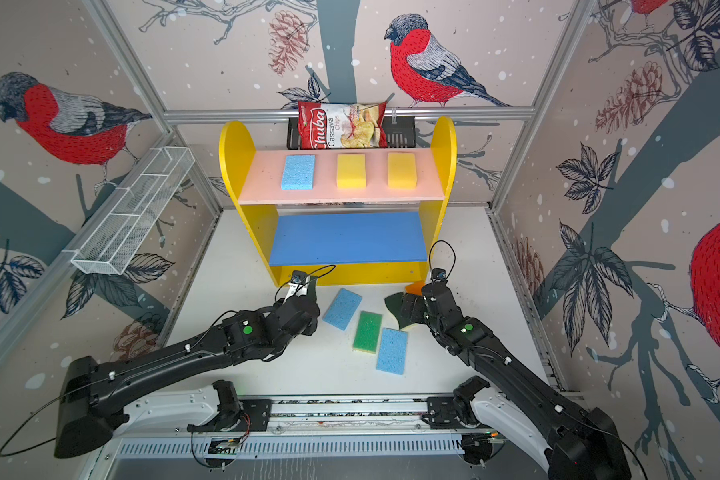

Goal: Place and organize the cleaning sponges onto the shelf
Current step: 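Lift the dark green pad and carry it toward the blue lower shelf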

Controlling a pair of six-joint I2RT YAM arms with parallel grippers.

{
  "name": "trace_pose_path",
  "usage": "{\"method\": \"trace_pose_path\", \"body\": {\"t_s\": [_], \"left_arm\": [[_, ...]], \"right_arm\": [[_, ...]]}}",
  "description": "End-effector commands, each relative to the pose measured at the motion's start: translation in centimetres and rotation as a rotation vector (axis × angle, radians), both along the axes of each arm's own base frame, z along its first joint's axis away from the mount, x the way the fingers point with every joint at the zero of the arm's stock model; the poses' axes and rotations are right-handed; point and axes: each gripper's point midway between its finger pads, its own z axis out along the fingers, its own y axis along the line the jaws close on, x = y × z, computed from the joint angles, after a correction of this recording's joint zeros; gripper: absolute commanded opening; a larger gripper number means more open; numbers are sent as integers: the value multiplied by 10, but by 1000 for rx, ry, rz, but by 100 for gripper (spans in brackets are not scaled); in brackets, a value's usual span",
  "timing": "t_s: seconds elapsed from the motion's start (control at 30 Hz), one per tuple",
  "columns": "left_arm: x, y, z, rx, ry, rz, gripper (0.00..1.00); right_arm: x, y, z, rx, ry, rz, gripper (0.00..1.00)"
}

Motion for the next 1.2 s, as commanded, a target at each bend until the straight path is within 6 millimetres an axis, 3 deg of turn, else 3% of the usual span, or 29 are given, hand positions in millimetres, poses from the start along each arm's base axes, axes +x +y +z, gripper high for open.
{"method": "trace_pose_path", "body": {"t_s": [0.0,0.27,0.57,0.8,1.17], "left_arm": [[16,-5,18,-2,-73,-23,57],[45,2,35,9,-146,-1,57],[83,14,38,-7,-191,33,57],[109,11,43,-6,-233,36,57],[138,17,41,-15,-269,53,57]], "right_arm": [[9,8,12,16,-38,23,97],[17,23,14,35,-24,69,97],[21,40,17,52,-19,124,96],[18,61,29,-10,-85,184,96],[12,77,30,-72,-100,217,96]]}}
